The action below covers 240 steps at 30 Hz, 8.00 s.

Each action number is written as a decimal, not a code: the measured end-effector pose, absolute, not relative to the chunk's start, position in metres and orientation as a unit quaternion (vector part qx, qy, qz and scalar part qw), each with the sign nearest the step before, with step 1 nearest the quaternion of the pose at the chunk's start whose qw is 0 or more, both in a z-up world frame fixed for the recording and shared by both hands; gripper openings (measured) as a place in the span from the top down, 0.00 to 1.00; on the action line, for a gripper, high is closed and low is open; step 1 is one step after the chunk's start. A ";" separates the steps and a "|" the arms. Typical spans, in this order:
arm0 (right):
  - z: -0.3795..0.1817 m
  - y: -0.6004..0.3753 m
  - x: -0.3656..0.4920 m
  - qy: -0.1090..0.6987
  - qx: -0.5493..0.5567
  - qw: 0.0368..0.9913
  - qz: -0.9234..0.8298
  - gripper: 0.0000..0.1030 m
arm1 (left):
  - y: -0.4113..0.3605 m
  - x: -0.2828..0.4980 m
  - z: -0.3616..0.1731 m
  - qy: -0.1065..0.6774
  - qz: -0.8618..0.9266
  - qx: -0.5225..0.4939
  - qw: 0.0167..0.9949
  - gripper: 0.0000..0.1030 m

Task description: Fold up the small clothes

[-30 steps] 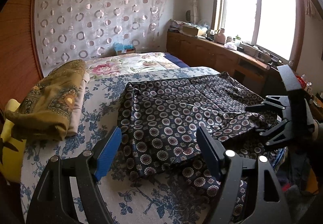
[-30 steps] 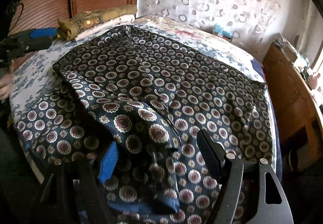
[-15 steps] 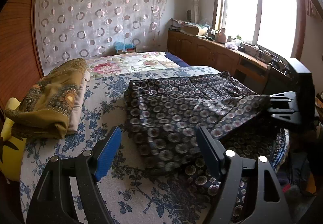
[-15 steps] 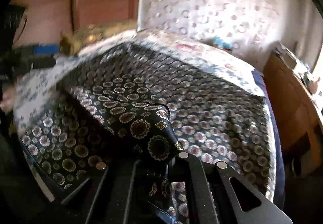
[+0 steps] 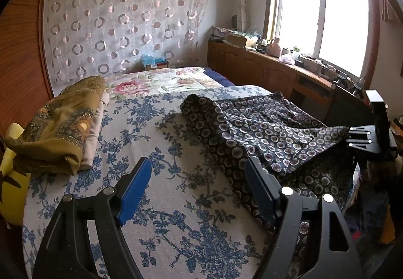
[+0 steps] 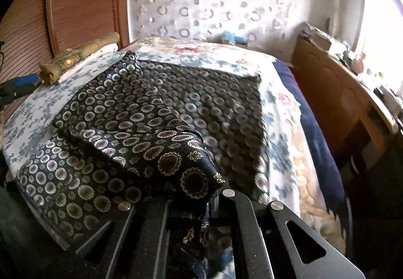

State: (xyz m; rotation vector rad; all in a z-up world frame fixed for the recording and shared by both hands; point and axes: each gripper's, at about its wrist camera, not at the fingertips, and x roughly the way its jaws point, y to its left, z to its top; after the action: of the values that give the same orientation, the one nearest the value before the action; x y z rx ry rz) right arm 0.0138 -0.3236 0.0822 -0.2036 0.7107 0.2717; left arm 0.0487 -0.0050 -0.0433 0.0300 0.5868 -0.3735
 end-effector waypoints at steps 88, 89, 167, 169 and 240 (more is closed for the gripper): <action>0.100 -0.311 0.228 0.368 -0.060 0.924 0.089 0.61 | -0.027 0.038 -0.064 0.310 -0.208 0.021 0.927 0.25; 0.097 -0.311 0.230 0.375 -0.062 0.921 0.090 0.61 | -0.029 0.038 -0.064 0.311 -0.209 0.022 0.927 0.25; 0.115 -0.281 -0.009 0.323 -0.097 0.923 0.184 0.56 | -0.093 0.030 -0.029 0.347 -0.356 0.021 0.867 0.97; 0.123 -0.276 -0.016 0.314 -0.094 0.924 0.194 0.55 | -0.097 0.043 -0.021 0.342 -0.355 0.015 0.870 0.97; 0.104 -0.236 0.229 0.393 -0.129 0.882 0.224 0.93 | -0.027 0.206 -0.049 0.395 -0.240 -0.008 0.887 0.41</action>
State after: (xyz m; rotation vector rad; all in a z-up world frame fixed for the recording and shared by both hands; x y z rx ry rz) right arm 0.2291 -0.2365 0.1038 -0.2682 0.8190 0.4656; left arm 0.2061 -0.0273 -0.0491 -0.0164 0.8202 -0.5000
